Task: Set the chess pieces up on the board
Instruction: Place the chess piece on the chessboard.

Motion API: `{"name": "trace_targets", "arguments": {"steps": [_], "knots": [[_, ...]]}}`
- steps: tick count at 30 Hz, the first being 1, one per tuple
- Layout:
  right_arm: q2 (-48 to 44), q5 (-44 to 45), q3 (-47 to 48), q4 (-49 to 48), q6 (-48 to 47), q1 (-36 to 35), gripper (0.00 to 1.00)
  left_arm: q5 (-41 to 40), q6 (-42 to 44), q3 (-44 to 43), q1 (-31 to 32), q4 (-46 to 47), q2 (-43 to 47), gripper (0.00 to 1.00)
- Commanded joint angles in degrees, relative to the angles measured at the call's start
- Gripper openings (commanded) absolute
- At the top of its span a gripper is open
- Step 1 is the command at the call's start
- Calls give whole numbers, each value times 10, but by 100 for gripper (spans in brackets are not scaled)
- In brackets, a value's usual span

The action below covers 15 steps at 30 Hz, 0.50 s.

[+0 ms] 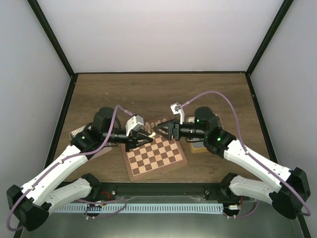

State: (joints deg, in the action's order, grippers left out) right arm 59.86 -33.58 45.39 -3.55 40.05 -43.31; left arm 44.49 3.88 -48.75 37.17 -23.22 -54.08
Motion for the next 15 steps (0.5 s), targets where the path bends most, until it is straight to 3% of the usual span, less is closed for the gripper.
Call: {"name": "trace_targets", "arguments": {"steps": [1,7,15], "knots": [[-13,-73,13,17,-35,1,62,54,34,-4,-1,21,13,6],[-9,-132,-7,-21,-14,0,54,54,26,-5,-1,40,12,6],[7,-137,-19,-63,31,1,25,53,23,-3,0,41,8,6]]}}
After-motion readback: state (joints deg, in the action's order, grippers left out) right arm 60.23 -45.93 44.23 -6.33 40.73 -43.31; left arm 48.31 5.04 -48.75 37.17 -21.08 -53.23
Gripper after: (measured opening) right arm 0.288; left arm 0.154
